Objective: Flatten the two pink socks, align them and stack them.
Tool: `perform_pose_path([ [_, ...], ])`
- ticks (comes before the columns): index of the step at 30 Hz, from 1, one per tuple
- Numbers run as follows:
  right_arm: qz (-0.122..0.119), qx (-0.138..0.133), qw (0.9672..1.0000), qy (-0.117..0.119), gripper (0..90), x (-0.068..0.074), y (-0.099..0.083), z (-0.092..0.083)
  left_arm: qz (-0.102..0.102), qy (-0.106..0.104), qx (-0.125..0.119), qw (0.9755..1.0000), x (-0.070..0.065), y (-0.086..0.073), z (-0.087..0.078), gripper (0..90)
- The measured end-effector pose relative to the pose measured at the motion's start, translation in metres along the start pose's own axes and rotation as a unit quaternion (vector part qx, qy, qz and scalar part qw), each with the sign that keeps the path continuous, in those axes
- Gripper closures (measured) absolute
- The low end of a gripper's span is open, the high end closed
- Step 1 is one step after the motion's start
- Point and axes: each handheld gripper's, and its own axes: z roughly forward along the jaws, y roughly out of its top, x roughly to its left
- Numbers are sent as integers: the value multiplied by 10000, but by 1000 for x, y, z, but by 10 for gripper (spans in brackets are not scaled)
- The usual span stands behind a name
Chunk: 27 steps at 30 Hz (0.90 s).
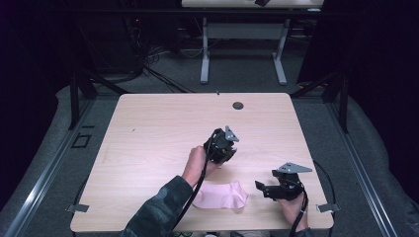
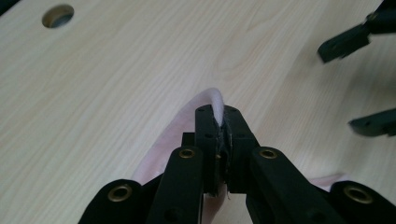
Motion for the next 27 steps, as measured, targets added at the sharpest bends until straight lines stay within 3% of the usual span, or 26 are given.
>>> perform_pose_path([
  [5,-125,-57,9995,275,180,12,21,6,-105,108,-438,9989,-1,5,-17,865],
  [8,-260,26,9987,440,214,20,35,17,-295,192,-663,9972,4,1,-23,864],
  [12,-522,265,9968,543,252,30,53,35,-715,320,-993,9920,19,-16,-33,863],
  [17,-615,480,9953,577,265,37,65,53,-1485,558,-1354,9780,47,-56,-43,855],
  [18,-644,539,9947,587,266,38,67,54,-1751,561,-1384,9732,56,-68,-43,850],
  [20,-679,584,9943,585,277,41,69,58,-2102,643,-1352,9661,70,-86,-44,836],
  [21,-734,655,9935,572,279,42,69,59,-2306,647,-1373,9611,76,-95,-44,826],
  [25,-819,755,9920,601,290,47,72,63,-2725,819,-1176,9514,94,-125,-44,751],
  [27,-966,800,9901,631,300,51,76,64,-2865,982,-1016,9476,99,-138,-44,653],
])
